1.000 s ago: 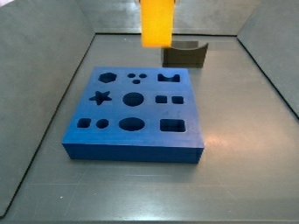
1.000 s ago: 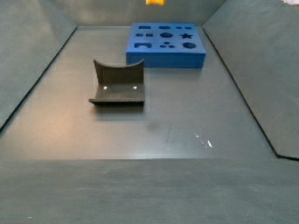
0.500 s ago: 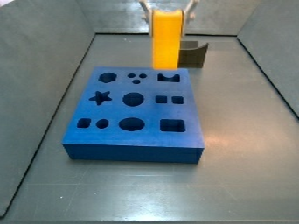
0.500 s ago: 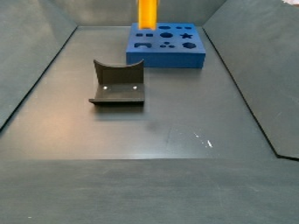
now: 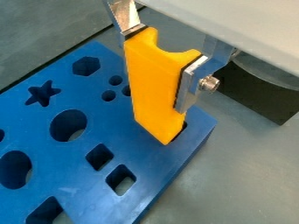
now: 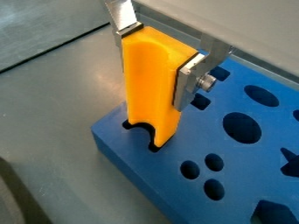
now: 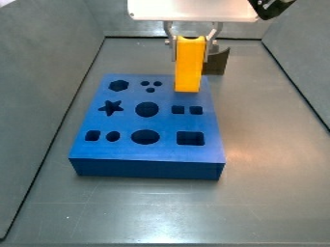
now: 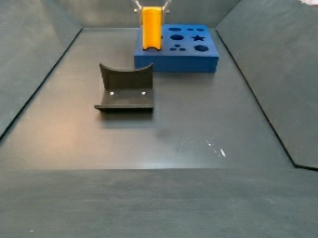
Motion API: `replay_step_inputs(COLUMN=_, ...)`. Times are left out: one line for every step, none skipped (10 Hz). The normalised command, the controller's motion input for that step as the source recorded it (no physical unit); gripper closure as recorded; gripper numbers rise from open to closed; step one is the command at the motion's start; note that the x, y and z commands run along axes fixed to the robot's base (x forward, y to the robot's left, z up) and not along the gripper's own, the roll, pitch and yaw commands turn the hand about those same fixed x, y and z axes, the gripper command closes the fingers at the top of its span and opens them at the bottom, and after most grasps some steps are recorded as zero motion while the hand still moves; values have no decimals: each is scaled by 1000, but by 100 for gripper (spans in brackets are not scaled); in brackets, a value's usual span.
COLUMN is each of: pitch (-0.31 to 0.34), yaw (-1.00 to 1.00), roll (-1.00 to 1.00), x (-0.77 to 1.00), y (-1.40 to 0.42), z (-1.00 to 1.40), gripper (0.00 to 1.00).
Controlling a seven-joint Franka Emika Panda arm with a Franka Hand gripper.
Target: Insert the arch object.
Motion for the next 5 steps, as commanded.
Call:
replay_step_inputs(pitch=97, yaw=0, roll=44, x=0, y=231, z=-277, gripper=100)
replay_step_inputs(pitch=76, yaw=0, roll=14, x=-20, y=191, z=-254, gripper=100)
replay_step_inputs(pitch=70, yaw=0, roll=0, x=0, y=97, z=-266, gripper=100)
replay_step_inputs(pitch=50, yaw=0, roll=0, x=54, y=0, z=-406, gripper=100)
replay_step_inputs(pitch=3, yaw=0, roll=16, x=91, y=0, z=-674, gripper=100)
